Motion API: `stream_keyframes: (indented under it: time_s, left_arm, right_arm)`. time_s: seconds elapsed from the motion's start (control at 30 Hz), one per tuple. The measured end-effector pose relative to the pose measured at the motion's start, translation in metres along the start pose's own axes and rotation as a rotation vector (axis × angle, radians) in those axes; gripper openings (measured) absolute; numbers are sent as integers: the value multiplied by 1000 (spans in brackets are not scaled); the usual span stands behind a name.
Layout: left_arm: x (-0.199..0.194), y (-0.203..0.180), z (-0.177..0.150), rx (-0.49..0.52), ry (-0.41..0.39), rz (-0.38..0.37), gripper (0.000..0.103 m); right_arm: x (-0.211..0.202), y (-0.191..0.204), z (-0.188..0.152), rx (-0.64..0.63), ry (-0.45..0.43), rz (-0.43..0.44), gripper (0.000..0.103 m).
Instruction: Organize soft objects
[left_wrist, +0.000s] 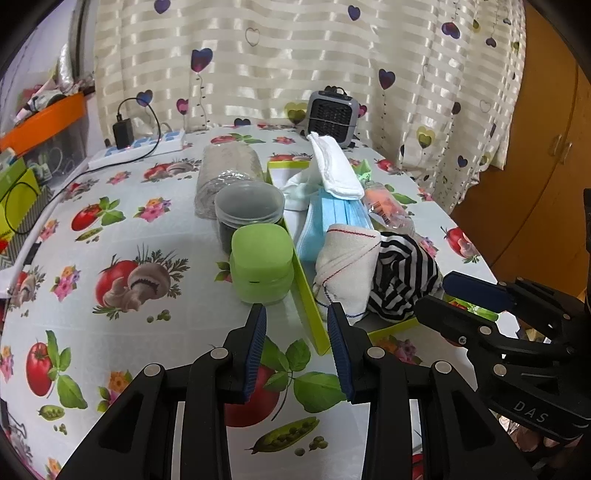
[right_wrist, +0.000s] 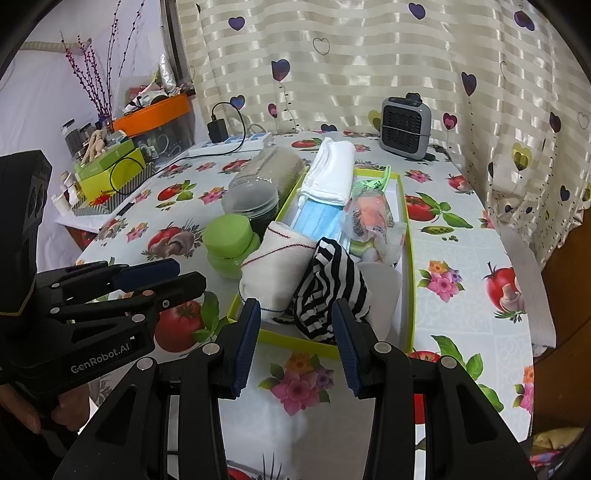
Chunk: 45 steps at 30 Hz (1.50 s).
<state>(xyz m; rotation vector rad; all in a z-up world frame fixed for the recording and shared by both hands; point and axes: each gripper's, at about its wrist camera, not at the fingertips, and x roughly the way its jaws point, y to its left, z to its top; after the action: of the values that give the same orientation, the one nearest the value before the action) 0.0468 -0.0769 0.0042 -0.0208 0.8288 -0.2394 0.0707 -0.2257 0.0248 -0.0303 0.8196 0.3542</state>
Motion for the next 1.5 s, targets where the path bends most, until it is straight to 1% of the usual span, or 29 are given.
stream_keyframes:
  time_s: [0.3,0.43,0.53,1.5]
  left_arm:
    - [-1,-4,-4,22,-2,5,33]
    - [-2,-5,-4,21,-2,-5,33]
    - [-2,-7,-4,27,0,7,33]
    - [6,-2,-6,24,17,3,33]
  right_arm:
    - [-1,1,-1,0,-2,1,41]
    - [-1,1,-1,0,-2,0,41]
    - [-1,1,-1,1,-1,-1,41]
    - [3,3,-3,-2,8,-2,41]
